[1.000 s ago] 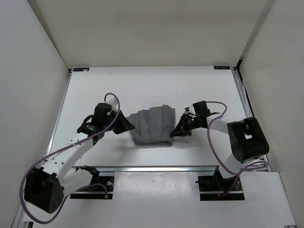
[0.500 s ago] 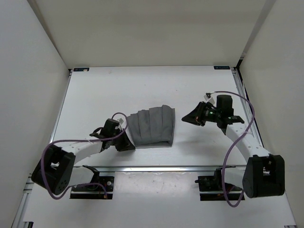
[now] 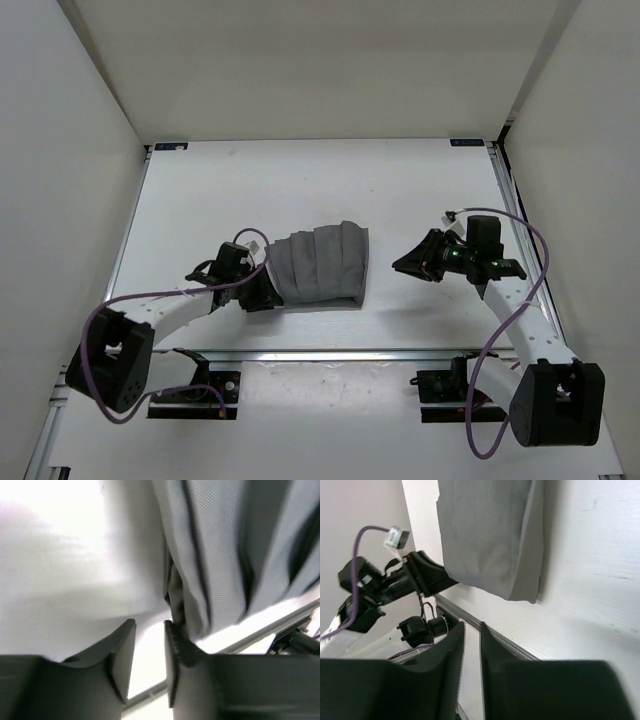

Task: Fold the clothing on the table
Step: Fold the skirt

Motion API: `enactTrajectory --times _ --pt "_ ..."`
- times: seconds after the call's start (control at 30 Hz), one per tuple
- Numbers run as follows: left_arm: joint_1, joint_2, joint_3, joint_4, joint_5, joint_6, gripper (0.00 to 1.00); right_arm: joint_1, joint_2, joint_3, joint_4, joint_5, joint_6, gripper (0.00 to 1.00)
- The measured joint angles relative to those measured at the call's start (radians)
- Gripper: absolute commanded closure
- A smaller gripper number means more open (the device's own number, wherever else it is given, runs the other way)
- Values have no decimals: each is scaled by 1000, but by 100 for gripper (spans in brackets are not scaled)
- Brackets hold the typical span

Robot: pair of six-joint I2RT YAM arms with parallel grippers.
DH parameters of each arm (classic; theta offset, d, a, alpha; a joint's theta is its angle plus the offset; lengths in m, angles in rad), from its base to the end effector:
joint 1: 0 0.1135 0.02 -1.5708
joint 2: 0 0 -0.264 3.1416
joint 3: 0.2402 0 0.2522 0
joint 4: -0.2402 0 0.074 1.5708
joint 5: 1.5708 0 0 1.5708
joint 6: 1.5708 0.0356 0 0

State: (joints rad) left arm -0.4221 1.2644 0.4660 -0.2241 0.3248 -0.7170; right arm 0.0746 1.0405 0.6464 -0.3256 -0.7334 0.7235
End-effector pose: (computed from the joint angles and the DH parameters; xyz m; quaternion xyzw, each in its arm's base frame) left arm 0.1873 -0.0966 0.1397 -0.0963 0.9461 -0.2752 0.1411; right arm 0.2089 0.0395 0.2364 0.1308 0.8531 0.4506 0.2282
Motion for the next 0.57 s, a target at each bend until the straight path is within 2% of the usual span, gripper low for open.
enactTrajectory --times 0.07,0.1,0.13,0.2,0.33,0.4,0.43,0.57 --pt "-8 -45 27 -79 -18 36 47 -15 -12 8 -28 12 -18 66" --pt "-13 -71 38 -111 -30 51 41 -26 -14 10 -40 16 -27 64" --pt "-12 -97 43 -132 -37 68 40 -42 -16 11 -50 21 -35 63" --pt "2 -157 45 -176 -42 87 40 -86 -16 11 -76 24 -52 62" --pt "102 -274 47 -262 -58 132 39 -192 -16 11 -104 25 -79 61" --pt "130 -315 48 -301 -76 148 42 -224 -15 11 -112 26 -89 60" --pt "136 -333 47 -319 -79 154 44 -231 -15 11 -116 27 -94 60" --pt "155 -356 39 -358 -70 177 41 -211 1 14 -128 40 -109 59"
